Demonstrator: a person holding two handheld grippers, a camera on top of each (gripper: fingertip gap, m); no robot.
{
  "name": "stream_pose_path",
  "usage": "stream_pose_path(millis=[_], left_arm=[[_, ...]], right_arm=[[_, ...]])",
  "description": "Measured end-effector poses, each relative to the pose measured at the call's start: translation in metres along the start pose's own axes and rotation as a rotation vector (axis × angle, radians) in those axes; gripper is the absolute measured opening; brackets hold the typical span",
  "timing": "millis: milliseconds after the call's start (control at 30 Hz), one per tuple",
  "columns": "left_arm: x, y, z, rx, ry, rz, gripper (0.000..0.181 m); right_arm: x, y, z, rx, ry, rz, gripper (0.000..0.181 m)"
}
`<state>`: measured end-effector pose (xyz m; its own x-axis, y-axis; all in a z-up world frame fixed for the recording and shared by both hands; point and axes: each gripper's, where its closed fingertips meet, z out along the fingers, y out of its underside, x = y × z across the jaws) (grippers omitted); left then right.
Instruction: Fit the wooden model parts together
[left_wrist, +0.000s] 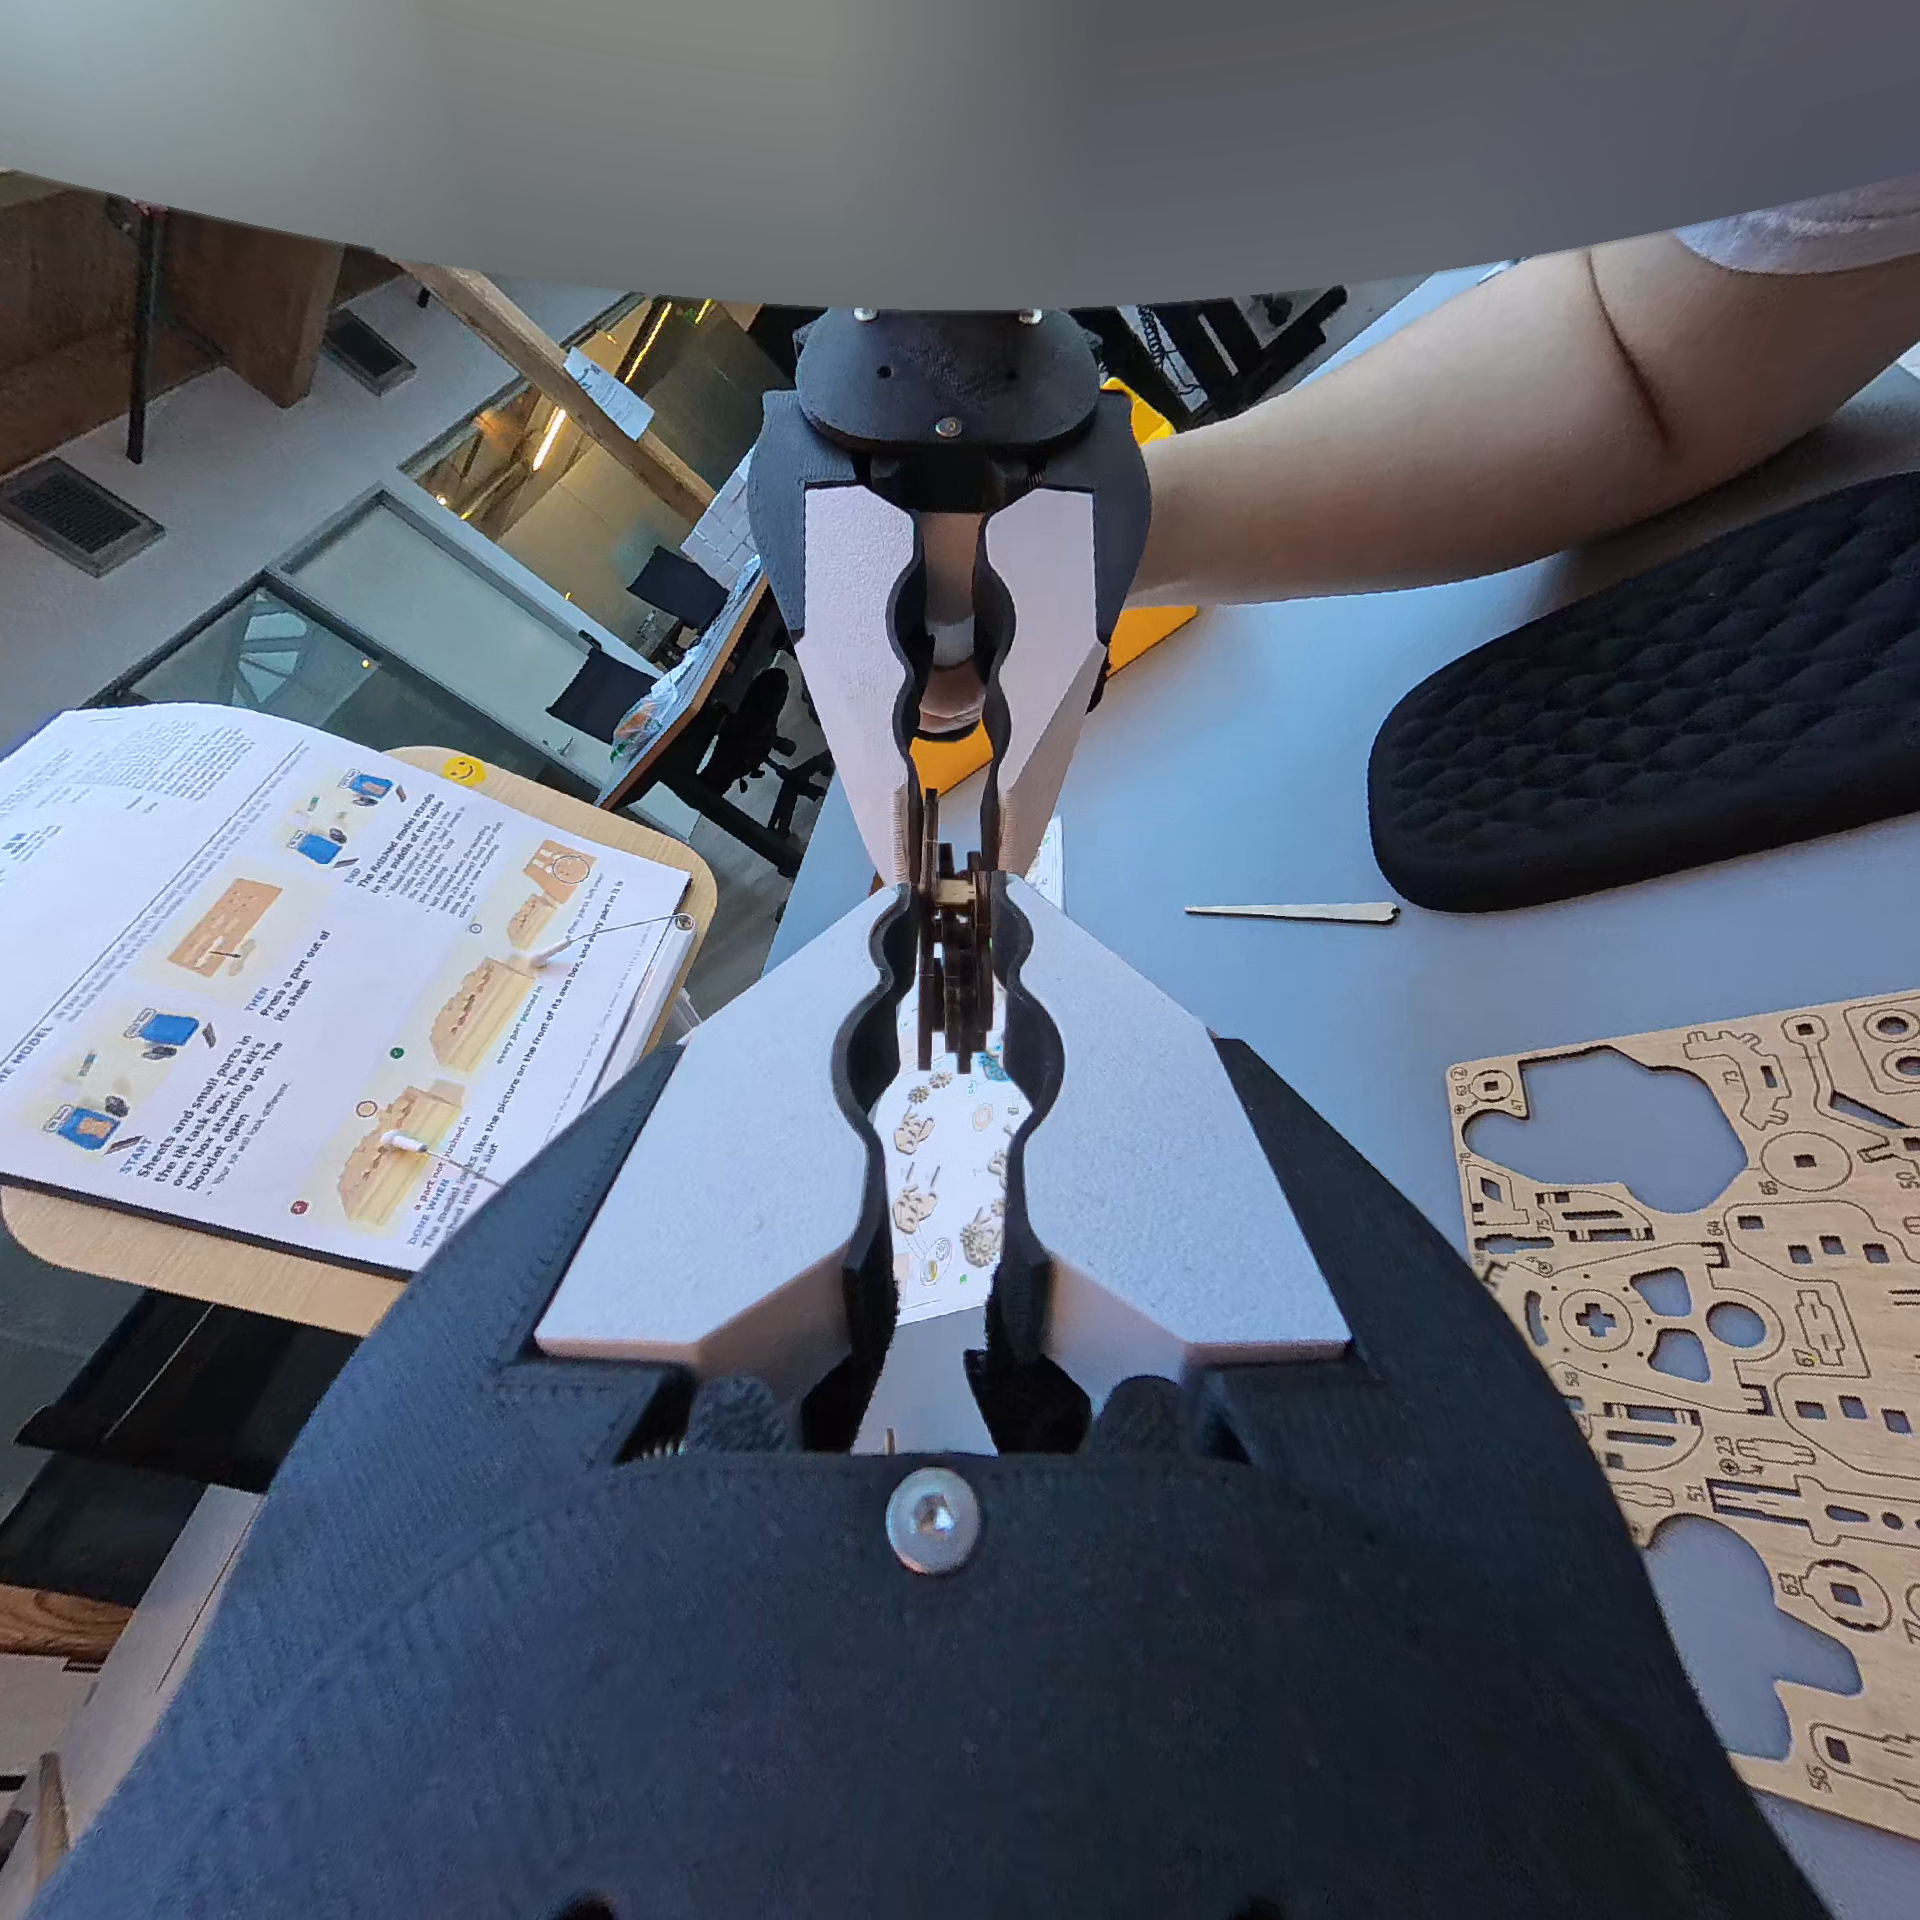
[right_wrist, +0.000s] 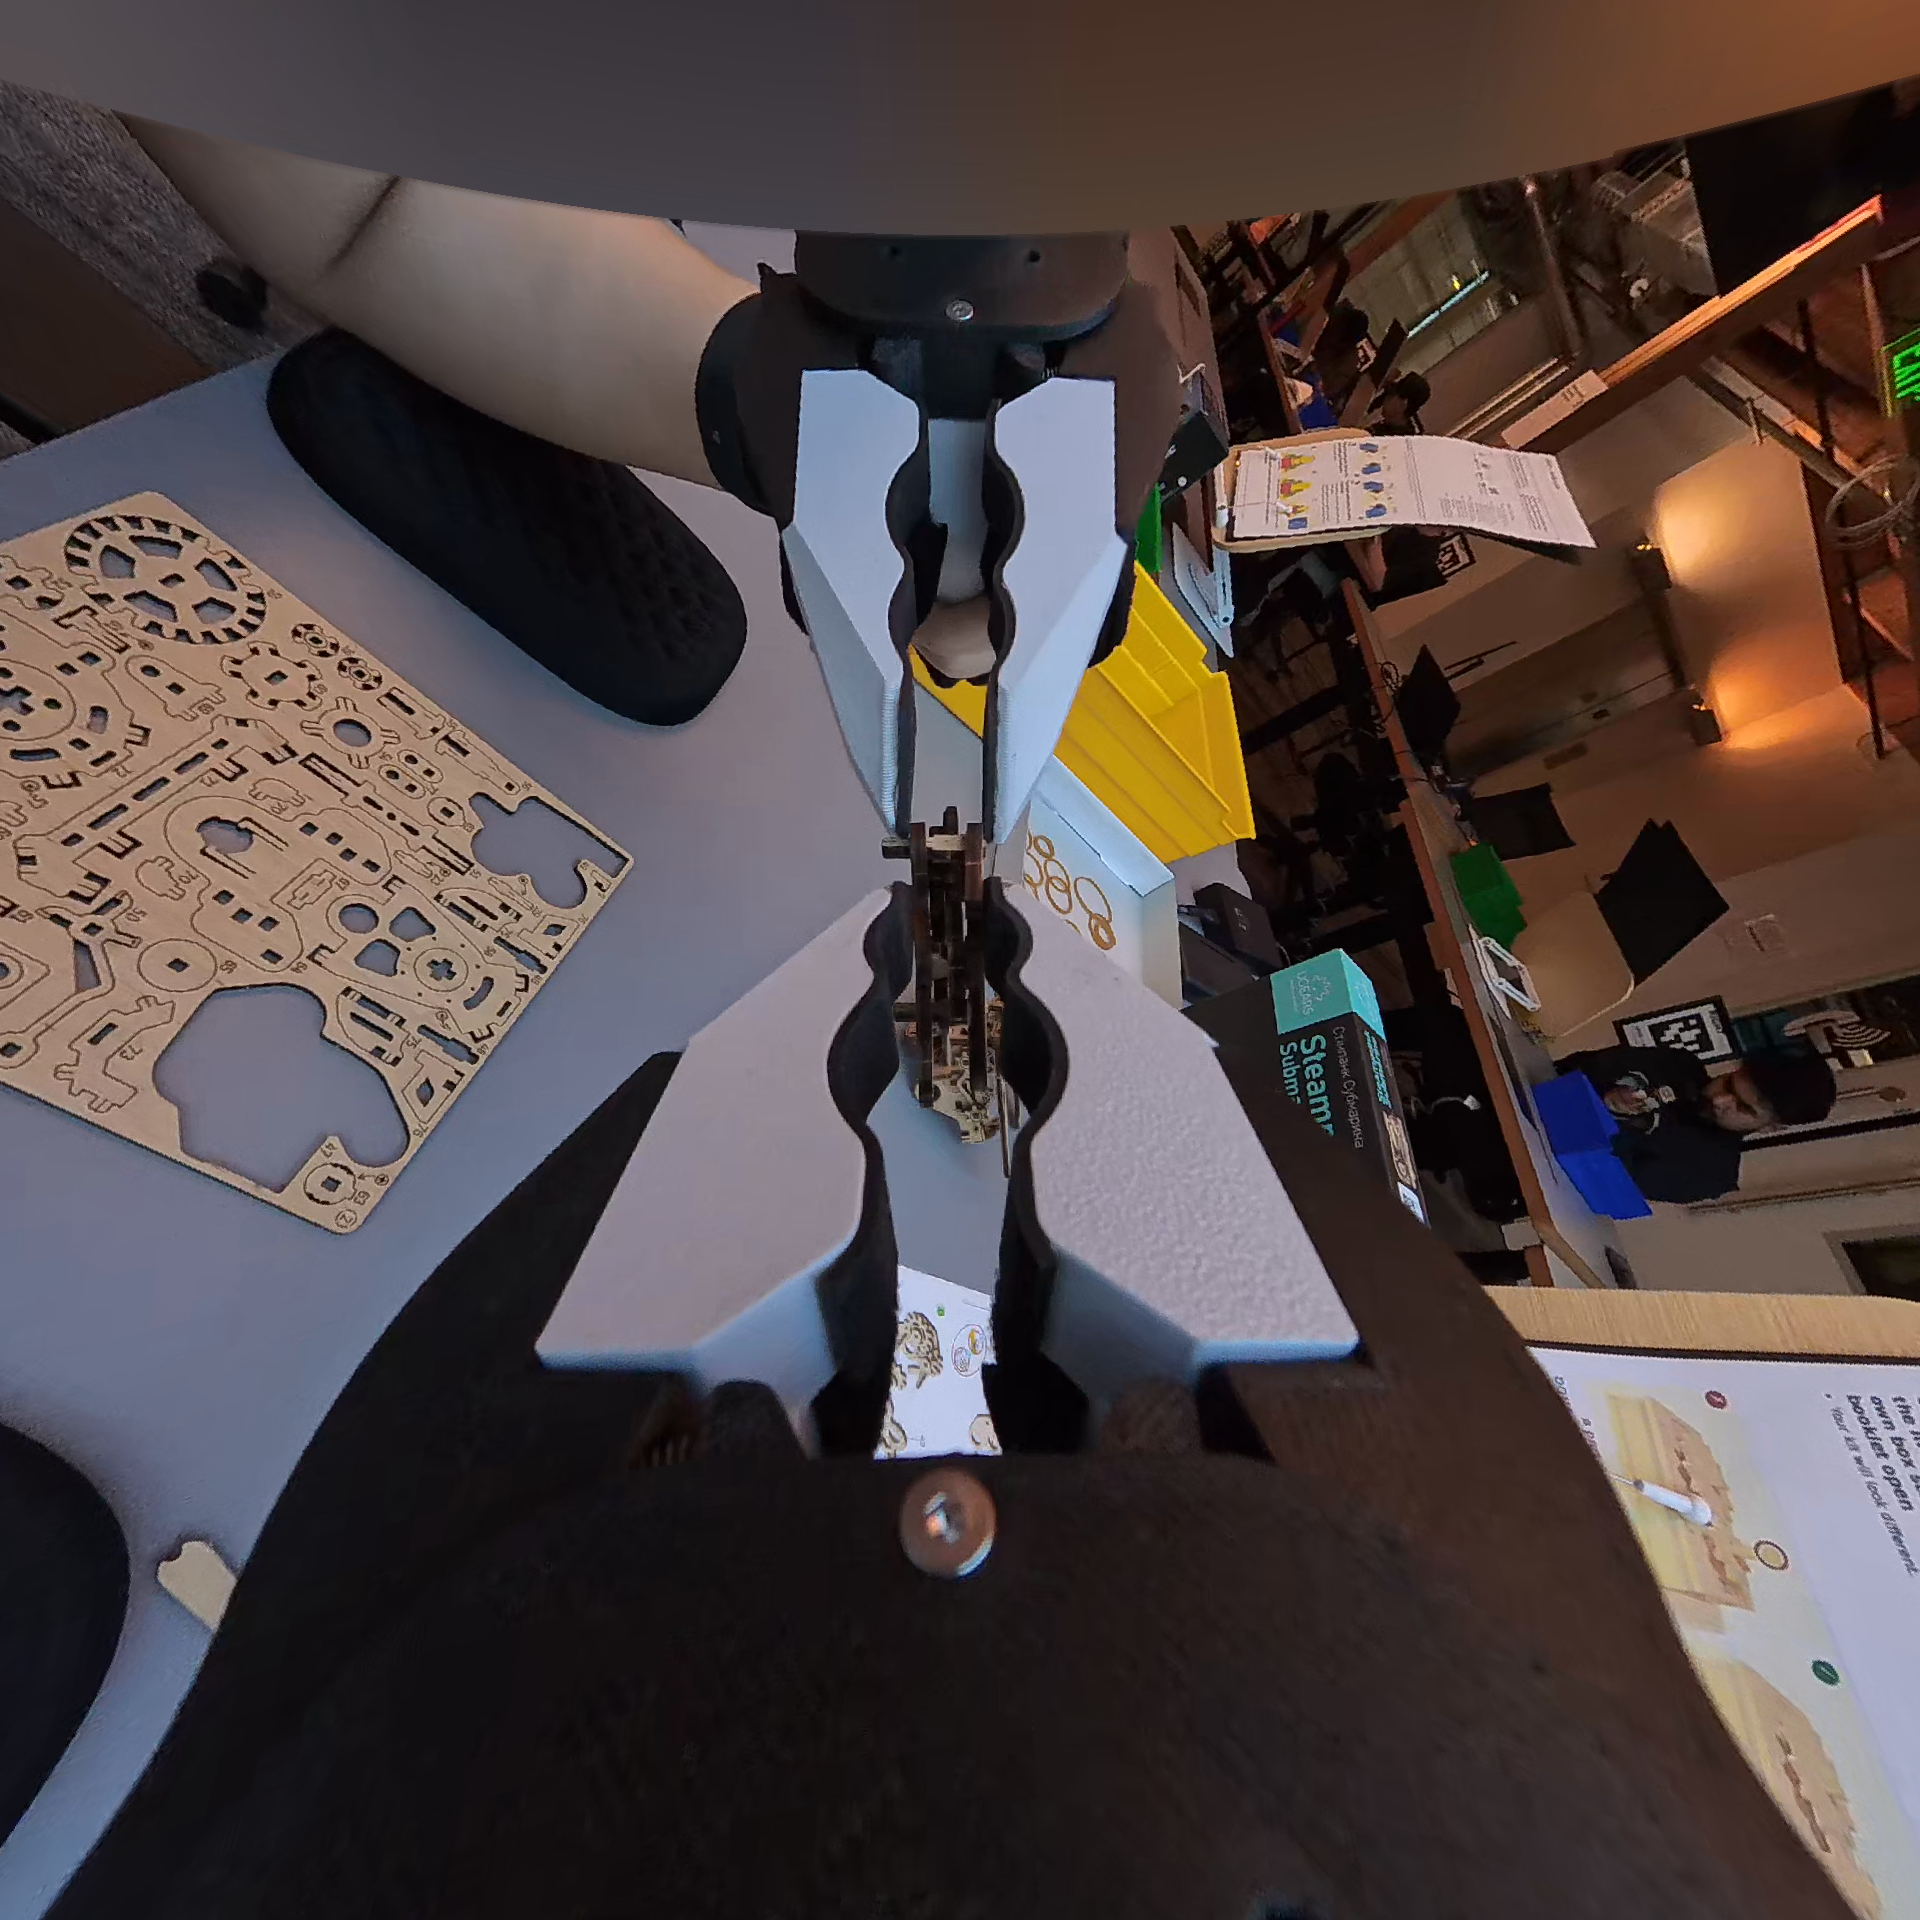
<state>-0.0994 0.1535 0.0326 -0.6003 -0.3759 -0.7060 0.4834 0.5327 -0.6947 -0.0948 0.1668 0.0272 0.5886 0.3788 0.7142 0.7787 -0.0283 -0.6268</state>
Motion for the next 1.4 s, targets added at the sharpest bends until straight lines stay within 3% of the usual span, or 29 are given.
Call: stream_pose_path(millis=[567,800,1000,1100,1267,1400], left_arm=[[0.005,-0.006,-0.001,0.043,0.102,-0.146,0.01],[-0.012,-0.008,-0.006,0.078,-0.061,-0.052,0.014],[-0.007,-0.001,-0.002,0.033,-0.023,-0.082,0.031],[-0.004,0.001,0.0,0.027,-0.032,-0.026,0.012],[-0.005,0.006,0.002,-0.033,-0.049,0.031,0.01],[-0.007,0.012,0.002,-0.073,-0.066,0.065,0.01]], right_arm=[[-0.007,-0.007,-0.001,0.051,-0.054,0.033,0.011],[0.006,-0.009,-0.012,0.122,-0.007,0.066,0.012],[0.006,-0.015,-0.014,0.163,-0.003,0.053,0.012],[0.004,-0.018,-0.013,0.198,-0.016,0.054,0.012],[0.002,-0.006,-0.013,0.172,-0.082,0.146,0.017],[0.008,-0.022,-0.023,0.208,-0.048,0.146,0.024]])
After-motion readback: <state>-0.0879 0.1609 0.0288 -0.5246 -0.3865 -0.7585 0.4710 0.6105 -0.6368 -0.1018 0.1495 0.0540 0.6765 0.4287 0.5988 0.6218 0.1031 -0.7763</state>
